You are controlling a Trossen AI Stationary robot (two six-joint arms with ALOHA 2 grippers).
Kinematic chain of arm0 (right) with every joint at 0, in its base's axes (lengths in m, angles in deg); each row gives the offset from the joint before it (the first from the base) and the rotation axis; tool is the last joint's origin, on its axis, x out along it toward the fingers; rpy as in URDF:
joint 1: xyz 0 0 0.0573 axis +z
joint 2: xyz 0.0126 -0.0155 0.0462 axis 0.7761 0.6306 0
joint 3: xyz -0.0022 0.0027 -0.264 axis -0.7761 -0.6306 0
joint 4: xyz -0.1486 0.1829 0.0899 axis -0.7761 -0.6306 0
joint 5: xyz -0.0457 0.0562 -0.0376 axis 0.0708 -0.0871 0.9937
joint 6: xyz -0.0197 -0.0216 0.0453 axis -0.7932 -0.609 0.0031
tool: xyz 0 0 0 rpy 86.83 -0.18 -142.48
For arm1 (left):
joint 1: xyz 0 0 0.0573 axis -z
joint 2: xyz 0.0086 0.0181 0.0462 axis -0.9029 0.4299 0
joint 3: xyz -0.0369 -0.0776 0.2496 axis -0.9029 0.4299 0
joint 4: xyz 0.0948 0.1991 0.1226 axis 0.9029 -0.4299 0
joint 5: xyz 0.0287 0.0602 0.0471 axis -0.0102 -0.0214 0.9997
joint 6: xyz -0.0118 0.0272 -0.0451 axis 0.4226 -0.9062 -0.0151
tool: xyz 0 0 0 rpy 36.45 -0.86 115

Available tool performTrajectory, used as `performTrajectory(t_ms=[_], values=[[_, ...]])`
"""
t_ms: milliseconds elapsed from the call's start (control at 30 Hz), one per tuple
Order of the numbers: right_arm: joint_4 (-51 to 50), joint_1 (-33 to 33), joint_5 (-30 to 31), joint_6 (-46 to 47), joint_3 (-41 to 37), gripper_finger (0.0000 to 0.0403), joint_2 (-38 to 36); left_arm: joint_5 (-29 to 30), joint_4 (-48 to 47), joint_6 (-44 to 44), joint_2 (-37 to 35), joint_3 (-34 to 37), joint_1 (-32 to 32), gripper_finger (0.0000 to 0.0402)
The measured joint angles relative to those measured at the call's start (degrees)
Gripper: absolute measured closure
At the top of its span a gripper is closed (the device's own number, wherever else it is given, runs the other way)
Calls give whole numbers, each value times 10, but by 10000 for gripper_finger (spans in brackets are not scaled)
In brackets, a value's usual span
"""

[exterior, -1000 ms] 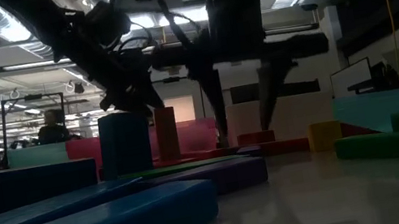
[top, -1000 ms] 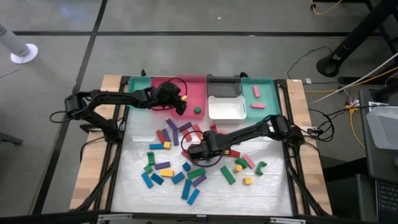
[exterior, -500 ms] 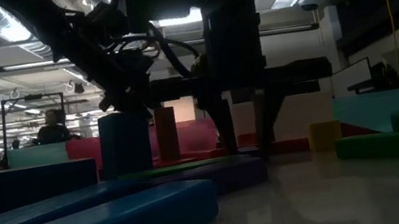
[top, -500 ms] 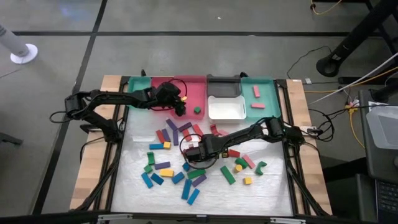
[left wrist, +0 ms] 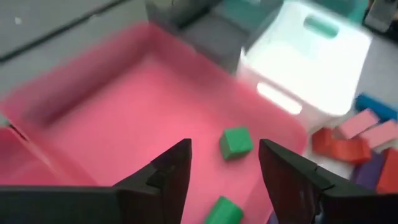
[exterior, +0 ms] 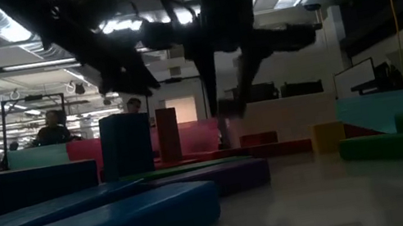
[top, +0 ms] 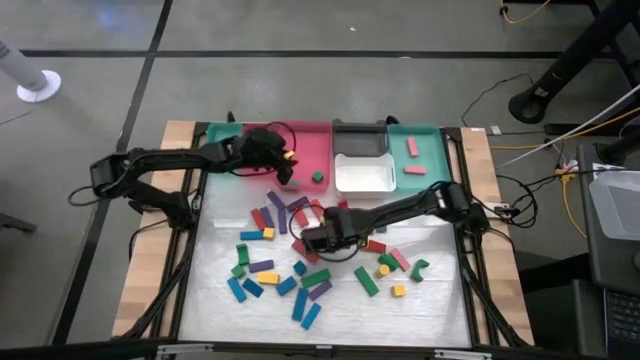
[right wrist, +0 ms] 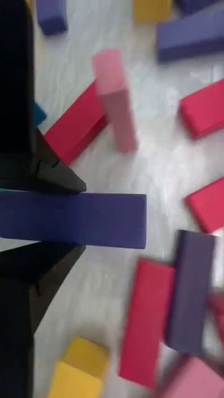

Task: Sort blocks
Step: Put the violet block into the black bin

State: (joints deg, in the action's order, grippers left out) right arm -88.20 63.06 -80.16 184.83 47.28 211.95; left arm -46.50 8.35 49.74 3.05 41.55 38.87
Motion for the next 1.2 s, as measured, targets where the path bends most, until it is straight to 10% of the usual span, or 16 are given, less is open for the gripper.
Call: performTrajectory(t_ms=[567, 1200], values=[[-30, -160, 172, -294, 0, 292, -132, 0, -81, -8, -207, 0, -37, 247], [31, -455, 78, -689, 0, 290, -119, -31, -302, 37, -250, 0, -30, 247]])
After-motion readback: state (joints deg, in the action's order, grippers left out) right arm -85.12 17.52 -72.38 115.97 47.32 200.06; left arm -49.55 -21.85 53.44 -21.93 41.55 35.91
